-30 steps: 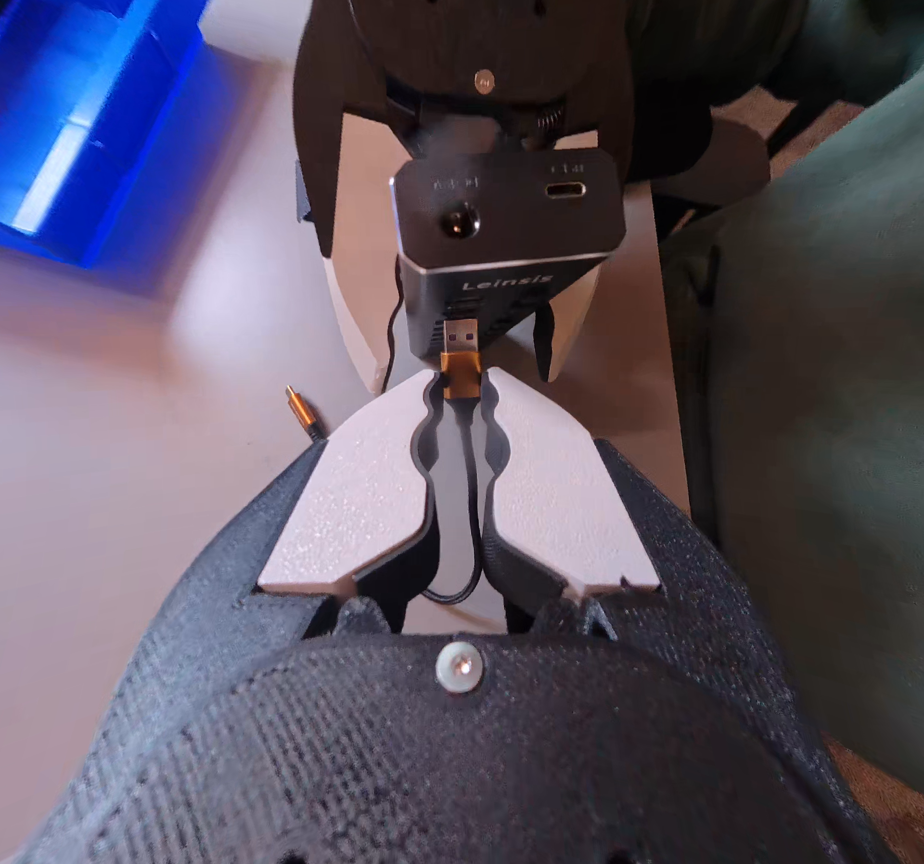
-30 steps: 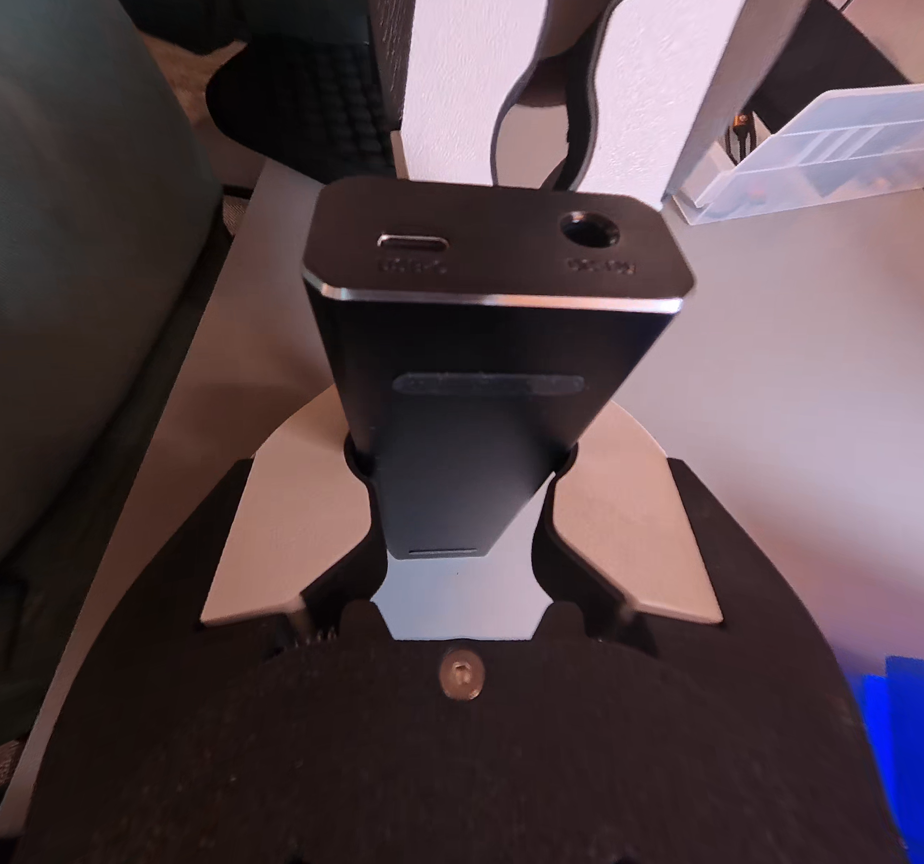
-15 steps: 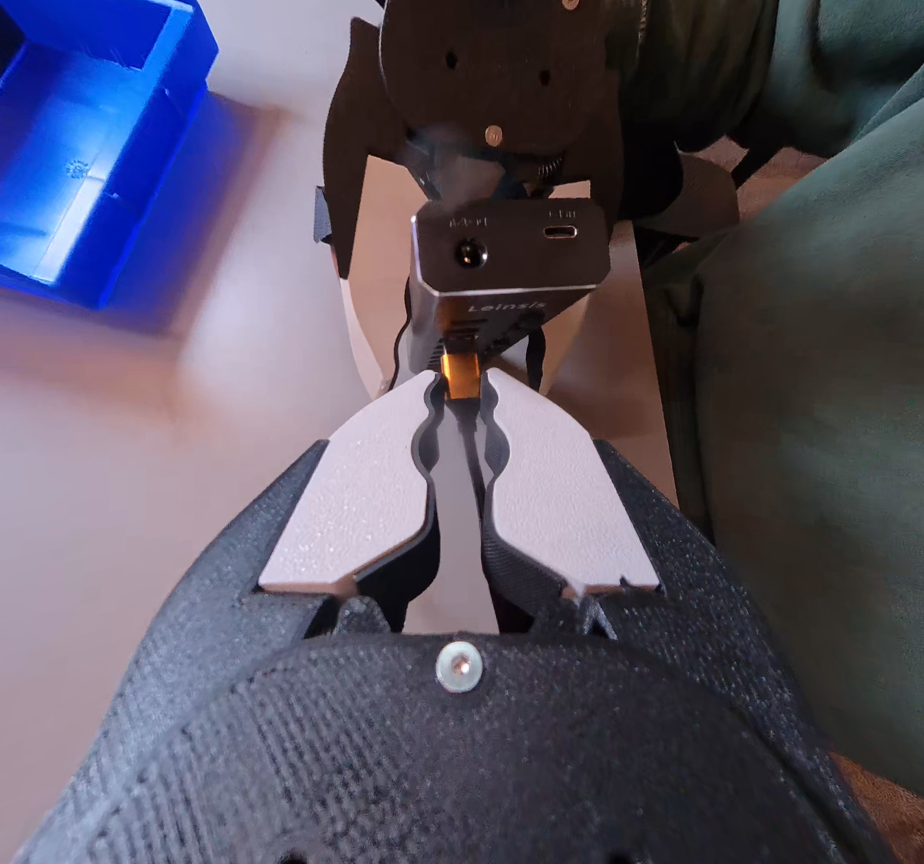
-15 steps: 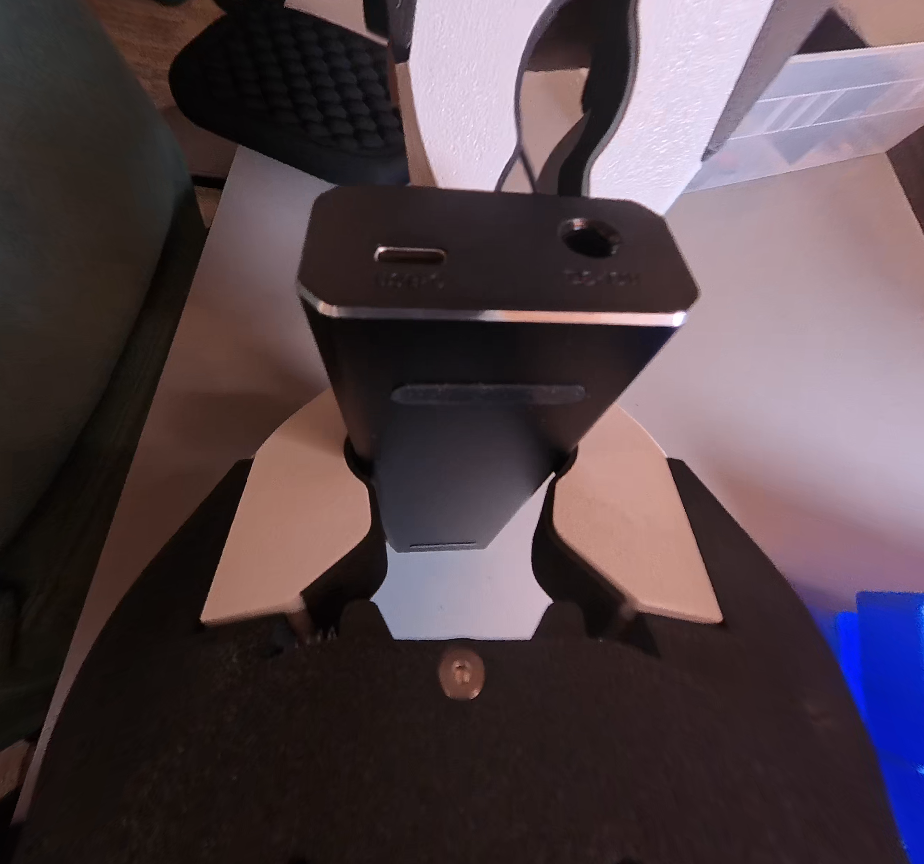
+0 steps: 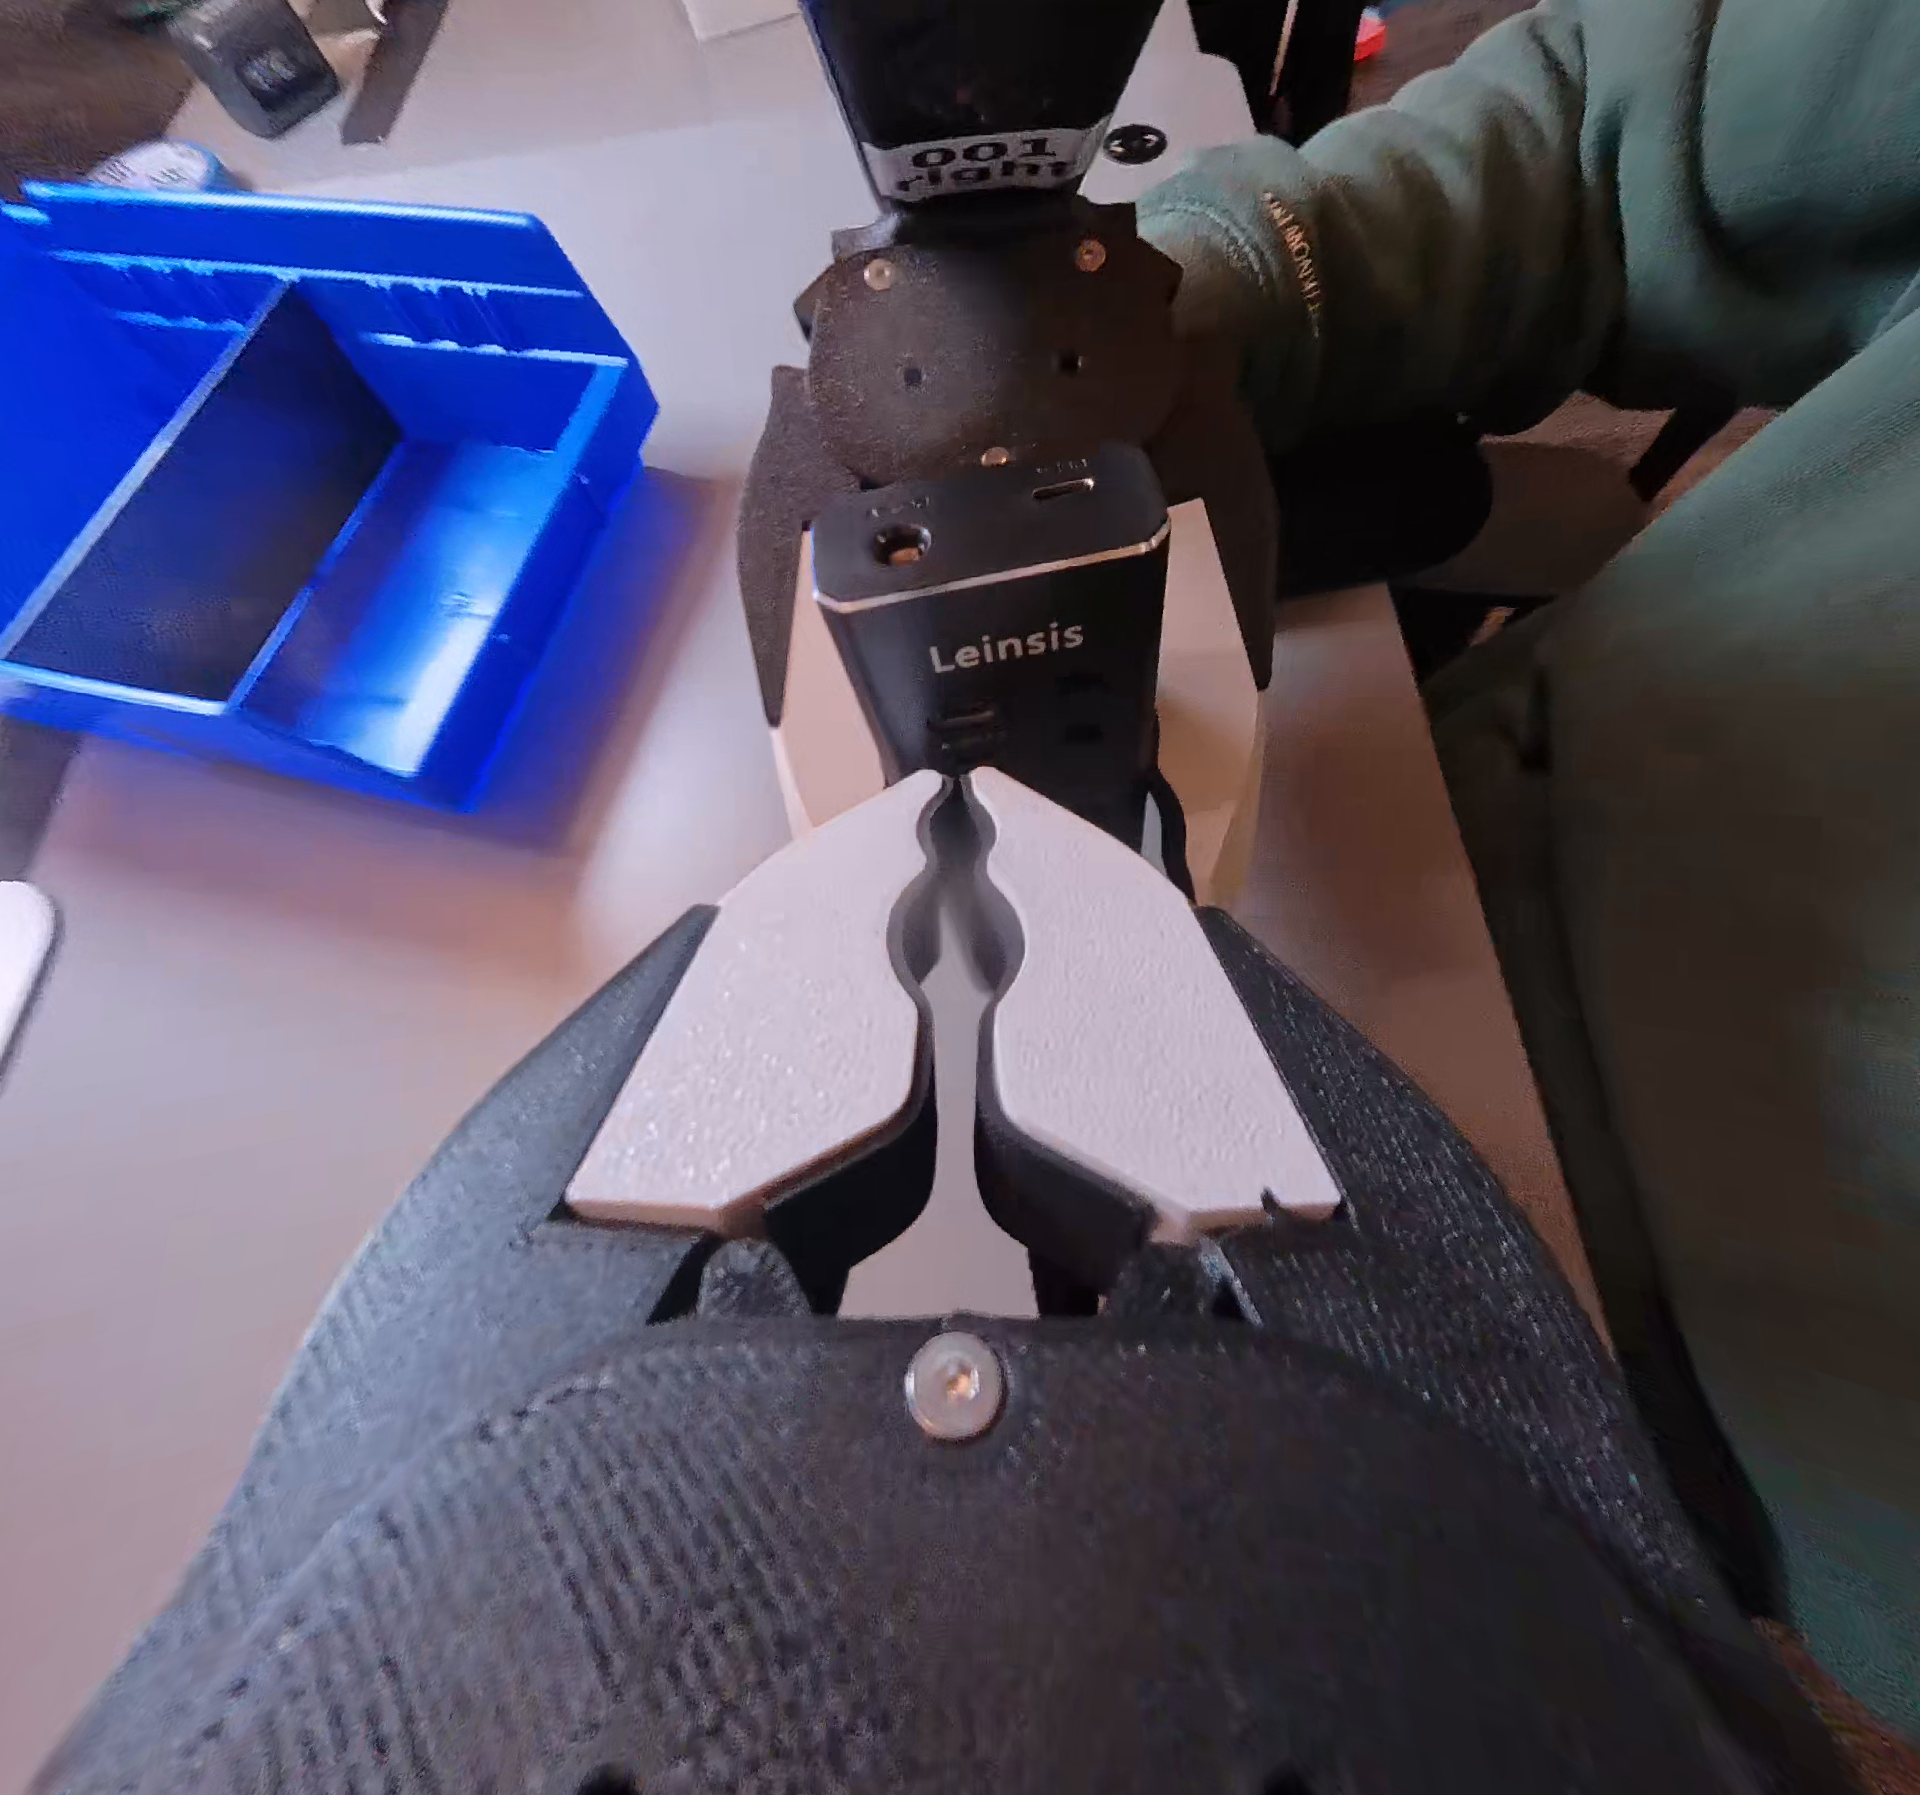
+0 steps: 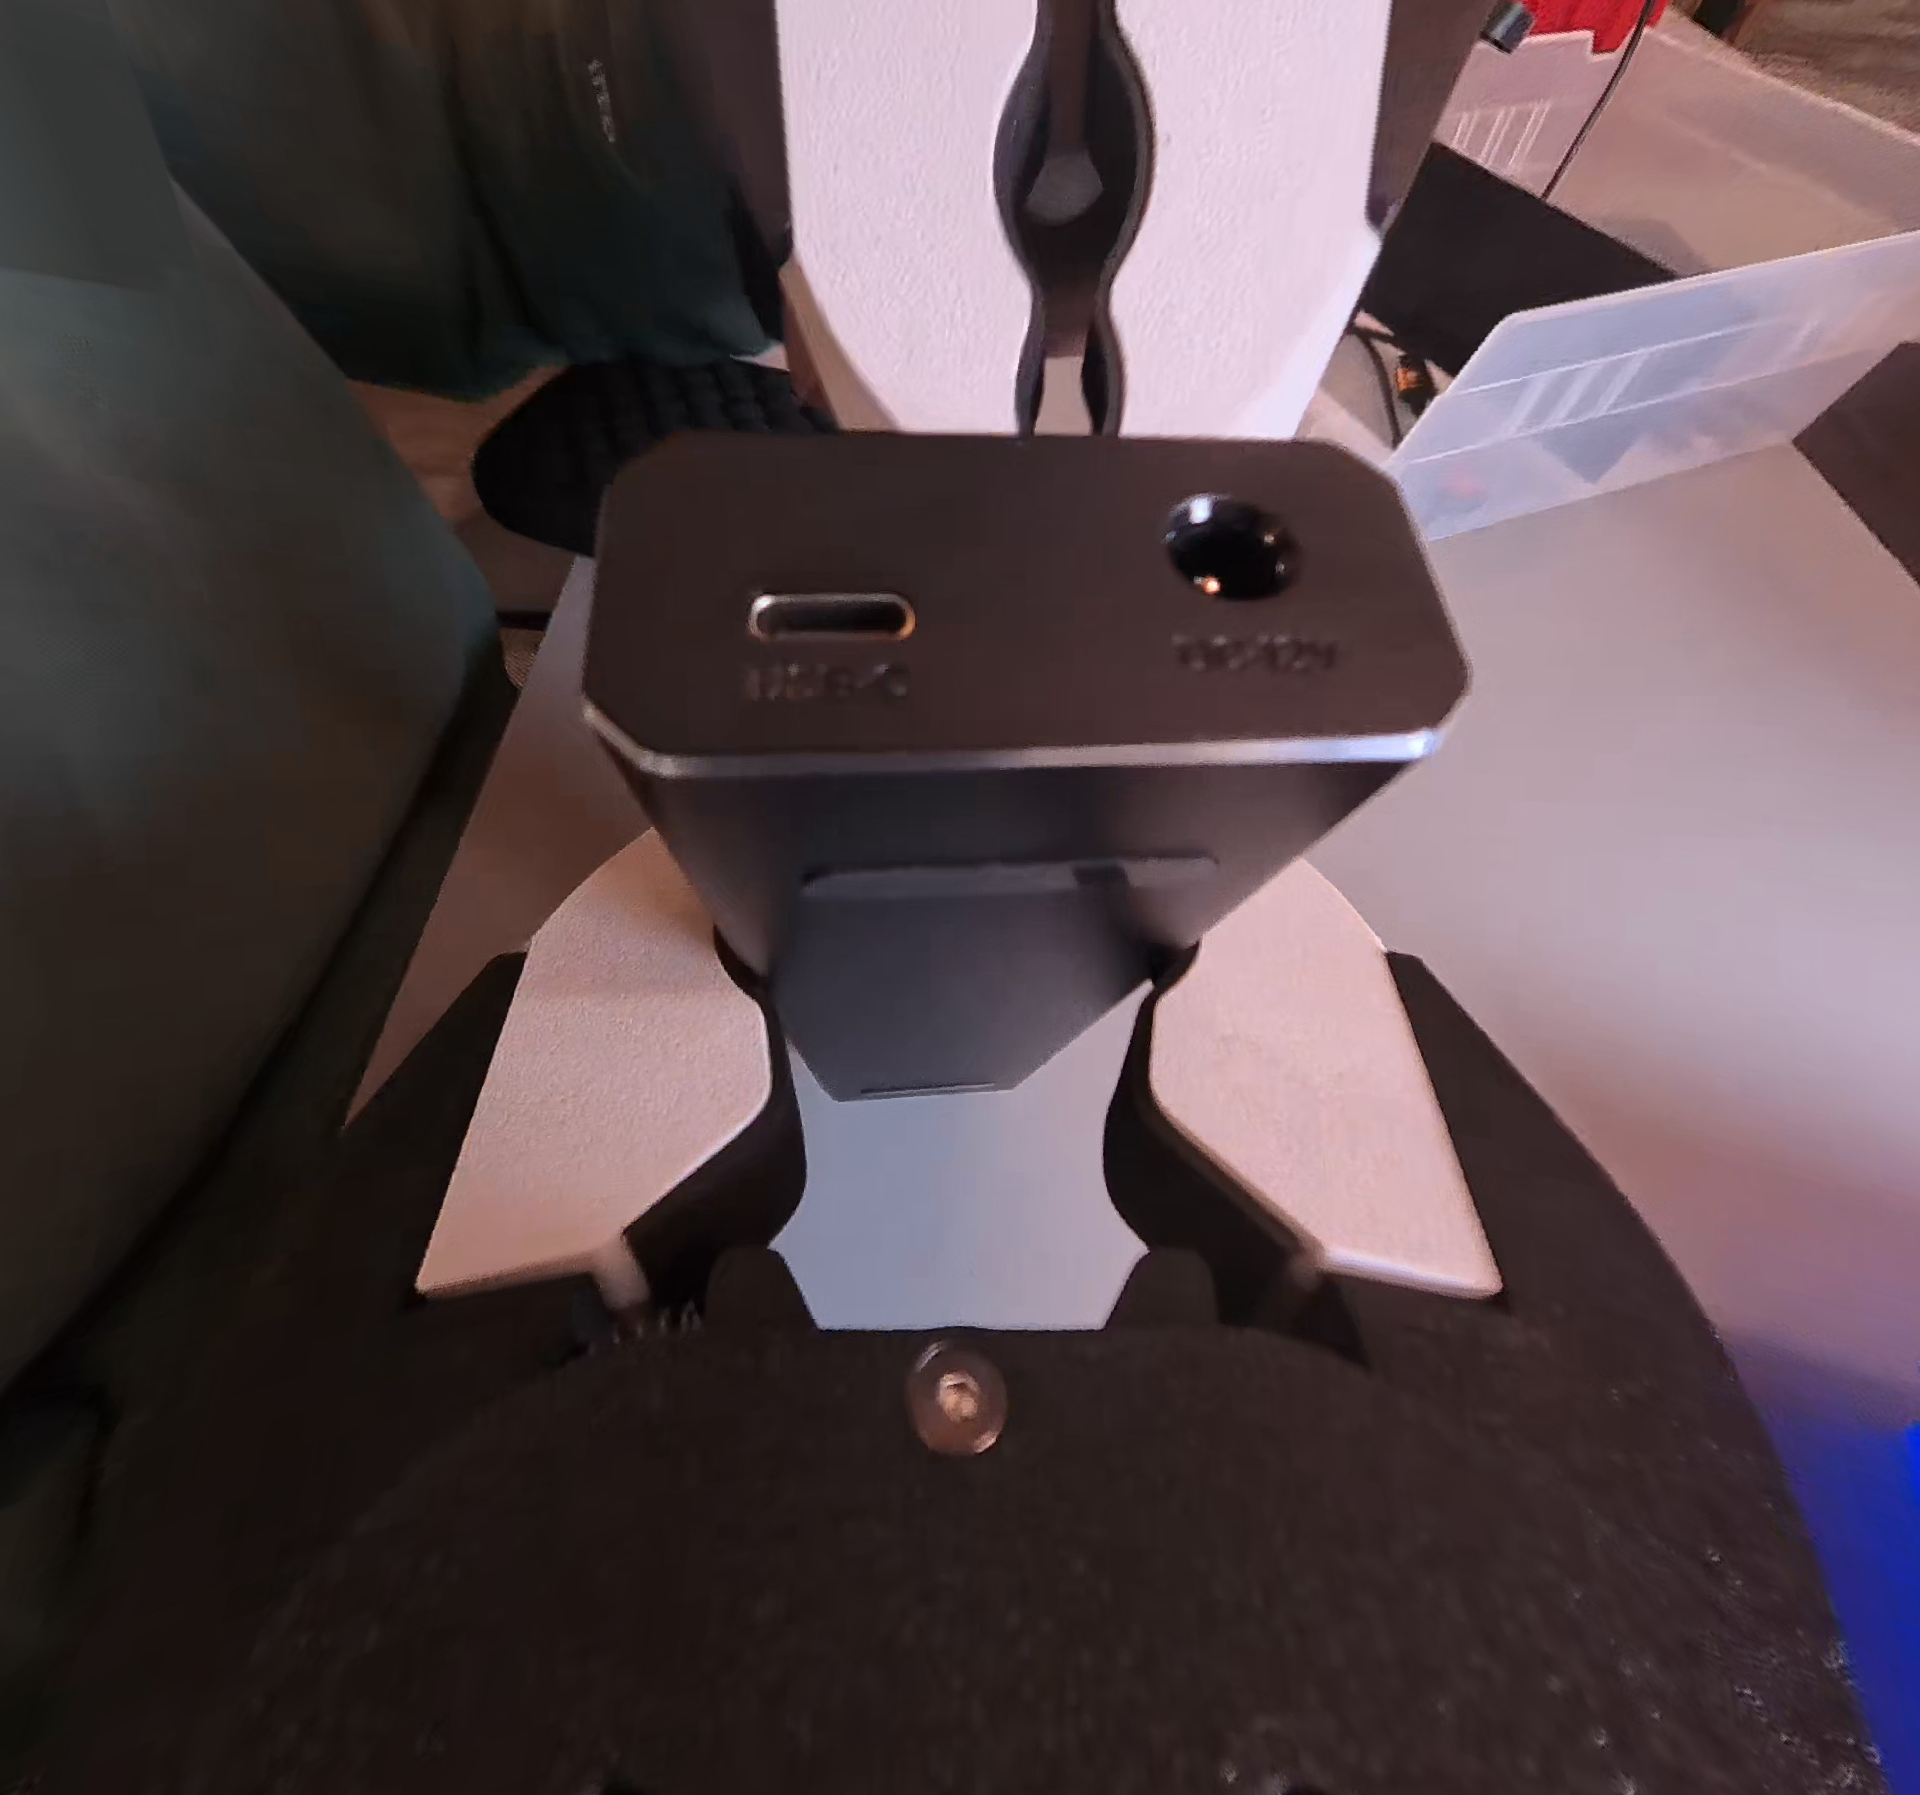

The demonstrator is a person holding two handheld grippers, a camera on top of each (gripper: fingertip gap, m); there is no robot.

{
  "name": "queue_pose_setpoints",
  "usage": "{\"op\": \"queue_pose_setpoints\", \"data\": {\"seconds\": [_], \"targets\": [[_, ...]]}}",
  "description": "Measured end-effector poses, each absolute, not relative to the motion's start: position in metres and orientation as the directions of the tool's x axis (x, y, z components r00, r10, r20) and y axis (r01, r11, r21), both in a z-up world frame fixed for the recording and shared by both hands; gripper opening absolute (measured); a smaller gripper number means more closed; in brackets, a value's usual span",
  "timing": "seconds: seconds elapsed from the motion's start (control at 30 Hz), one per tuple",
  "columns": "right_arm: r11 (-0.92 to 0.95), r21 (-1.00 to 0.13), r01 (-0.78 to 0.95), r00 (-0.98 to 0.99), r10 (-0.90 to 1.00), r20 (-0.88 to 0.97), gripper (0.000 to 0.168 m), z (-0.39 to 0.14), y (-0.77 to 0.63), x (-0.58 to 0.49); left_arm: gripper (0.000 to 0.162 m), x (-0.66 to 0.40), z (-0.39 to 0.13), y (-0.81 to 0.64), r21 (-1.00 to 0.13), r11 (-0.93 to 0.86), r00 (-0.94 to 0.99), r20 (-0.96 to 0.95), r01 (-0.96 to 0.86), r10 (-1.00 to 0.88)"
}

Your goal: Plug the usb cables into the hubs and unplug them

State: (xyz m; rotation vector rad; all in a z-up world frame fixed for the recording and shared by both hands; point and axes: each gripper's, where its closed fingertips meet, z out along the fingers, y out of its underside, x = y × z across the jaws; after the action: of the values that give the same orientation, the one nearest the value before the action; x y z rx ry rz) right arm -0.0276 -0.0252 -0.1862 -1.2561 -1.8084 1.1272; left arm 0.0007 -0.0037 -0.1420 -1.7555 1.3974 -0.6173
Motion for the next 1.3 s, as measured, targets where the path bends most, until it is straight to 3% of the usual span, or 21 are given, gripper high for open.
{"op": "queue_pose_setpoints", "data": {"seconds": [0.13,0.33,0.6,0.7,0.8,1.03,1.13,1.3], "targets": [[0.158,-0.909,0.385,-0.285,0.957,0.046,0.072,-0.187,-0.012,-0.021,0.016,-0.018,-0.145,-0.015,-0.803,-0.047,0.244,-0.125,-0.594,-0.962],[0.129,-0.923,0.363,-0.246,0.969,0.038,0.072,-0.181,0.002,-0.014,0.031,-0.035,-0.237,-0.061,-0.643,0.006,0.041,-0.058,-0.766,-0.997],[0.097,-0.925,0.366,-0.239,0.971,0.007,0.072,-0.185,0.004,-0.015,0.034,-0.047,-0.285,-0.063,-0.527,0.139,-0.066,-0.155,-0.838,-0.986],[0.083,-0.927,0.367,-0.235,0.972,-0.006,0.072,-0.186,0.006,-0.015,0.031,-0.038,-0.285,-0.065,-0.573,0.133,-0.076,-0.124,-0.809,-0.989],[0.071,-0.928,0.365,-0.227,0.974,-0.015,0.072,-0.187,0.008,-0.013,0.016,-0.034,-0.285,-0.059,-0.585,0.166,-0.082,-0.168,-0.794,-0.982],[0.043,-0.936,0.350,-0.229,0.973,-0.041,0.072,-0.186,0.009,-0.012,0.016,-0.040,-0.284,-0.050,-0.589,0.159,-0.013,-0.244,-0.793,-0.970],[0.045,-0.935,0.351,-0.238,0.970,-0.043,0.072,-0.187,0.007,-0.012,0.015,-0.043,-0.283,-0.044,-0.630,0.086,0.072,-0.221,-0.772,-0.973],[0.096,-0.933,0.346,-0.281,0.960,-0.006,0.072,-0.190,-0.002,-0.013,0.015,-0.039,-0.246,-0.032,-0.801,-0.140,0.244,-0.007,-0.582,-0.970]]}}
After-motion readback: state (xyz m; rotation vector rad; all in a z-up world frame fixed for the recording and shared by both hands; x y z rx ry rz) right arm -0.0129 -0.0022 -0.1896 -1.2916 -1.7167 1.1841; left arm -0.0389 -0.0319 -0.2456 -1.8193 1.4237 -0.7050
